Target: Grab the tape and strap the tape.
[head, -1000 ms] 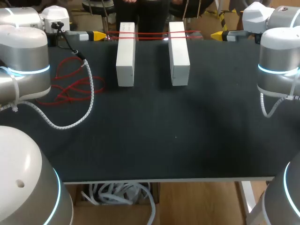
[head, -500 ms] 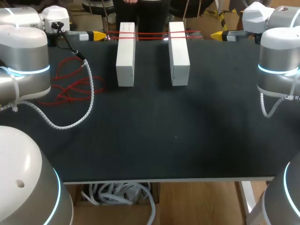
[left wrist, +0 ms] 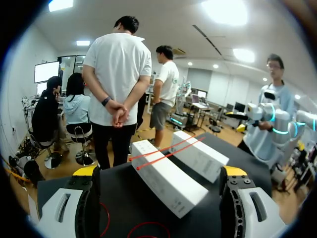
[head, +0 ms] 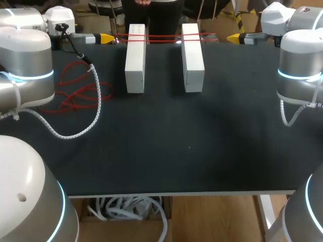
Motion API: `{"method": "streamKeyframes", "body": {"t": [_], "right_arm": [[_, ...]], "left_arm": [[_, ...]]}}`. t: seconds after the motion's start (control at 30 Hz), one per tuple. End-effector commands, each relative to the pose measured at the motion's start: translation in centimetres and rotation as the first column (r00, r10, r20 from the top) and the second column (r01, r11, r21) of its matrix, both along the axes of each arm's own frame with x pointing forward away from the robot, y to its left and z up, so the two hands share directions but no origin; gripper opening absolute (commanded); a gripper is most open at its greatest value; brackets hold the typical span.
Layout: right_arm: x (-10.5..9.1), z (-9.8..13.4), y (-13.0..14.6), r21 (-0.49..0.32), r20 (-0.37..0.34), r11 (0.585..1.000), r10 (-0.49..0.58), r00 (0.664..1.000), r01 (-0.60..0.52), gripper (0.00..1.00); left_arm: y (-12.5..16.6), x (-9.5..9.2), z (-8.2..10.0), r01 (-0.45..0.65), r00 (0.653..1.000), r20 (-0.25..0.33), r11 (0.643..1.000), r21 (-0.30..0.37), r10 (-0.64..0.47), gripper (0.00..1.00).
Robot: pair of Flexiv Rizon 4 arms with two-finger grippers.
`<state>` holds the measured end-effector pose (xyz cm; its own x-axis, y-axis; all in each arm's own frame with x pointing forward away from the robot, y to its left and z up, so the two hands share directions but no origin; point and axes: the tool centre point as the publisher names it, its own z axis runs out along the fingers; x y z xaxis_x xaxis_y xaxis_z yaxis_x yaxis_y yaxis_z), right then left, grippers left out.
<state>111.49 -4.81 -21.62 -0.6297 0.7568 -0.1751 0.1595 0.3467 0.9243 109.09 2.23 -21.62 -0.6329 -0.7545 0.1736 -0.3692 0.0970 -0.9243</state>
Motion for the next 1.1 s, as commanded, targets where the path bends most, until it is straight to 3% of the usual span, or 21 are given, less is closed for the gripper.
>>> {"method": "streamKeyframes", "body": {"t": [0.03,0.17,0.4,0.7,0.87,0.9,0.93,0.97,1.03,1.07,1.1], "right_arm": [[0.0,0.0,-0.1,0.002,0.001,1.000,0.002,1.000,-0.002,1.00],[0.0,0.0,-0.1,0.002,0.001,1.000,0.002,1.000,-0.002,1.00],[0.0,0.0,-0.1,0.002,0.001,1.000,0.002,1.000,-0.002,1.00],[0.0,0.0,-0.1,0.002,0.001,1.000,0.002,1.000,-0.002,1.00],[0.0,0.0,-0.1,0.002,0.001,1.000,0.002,1.000,-0.002,1.00],[0.0,0.0,-0.1,0.002,0.001,1.000,0.002,1.000,-0.002,1.00],[0.0,0.0,-0.1,0.002,0.001,1.000,0.002,1.000,-0.002,1.00],[0.0,0.0,-0.1,0.002,0.001,1.000,0.002,1.000,-0.002,1.00],[0.0,0.0,-0.1,0.002,0.001,1.000,0.002,1.000,-0.002,1.00],[0.0,0.0,-0.1,0.002,0.001,1.000,0.002,1.000,-0.002,1.00],[0.0,0.0,-0.1,0.002,0.001,1.000,0.002,1.000,-0.002,1.00]], "left_arm": [[0.0,0.0,-0.1,-0.002,1.000,0.002,1.000,-0.002,0.002,1.00],[0.0,0.0,-0.3,0.021,1.000,0.006,1.000,0.005,-0.021,1.00],[-0.7,0.8,-0.8,0.179,0.982,0.046,0.983,0.046,-0.181,1.00],[-2.1,2.8,-1.6,0.456,0.880,0.083,0.880,0.131,-0.468,1.00],[-2.7,3.7,-2.4,0.533,0.830,0.103,0.835,0.138,-0.547,1.00],[-2.8,3.8,-2.6,0.540,0.825,0.111,0.831,0.136,-0.554,0.96],[-2.8,3.9,-2.9,0.539,0.825,0.115,0.832,0.131,-0.553,0.74],[-2.9,4.0,-3.2,0.545,0.821,0.124,0.829,0.123,-0.558,0.69],[-3.1,4.2,-3.8,0.549,0.817,0.138,0.829,0.109,-0.560,0.36],[-3.1,4.3,-4.1,0.549,0.818,0.139,0.830,0.098,-0.558,0.27],[-3.2,4.5,-4.4,0.555,0.815,0.141,0.827,0.090,-0.562,0.29]]}}
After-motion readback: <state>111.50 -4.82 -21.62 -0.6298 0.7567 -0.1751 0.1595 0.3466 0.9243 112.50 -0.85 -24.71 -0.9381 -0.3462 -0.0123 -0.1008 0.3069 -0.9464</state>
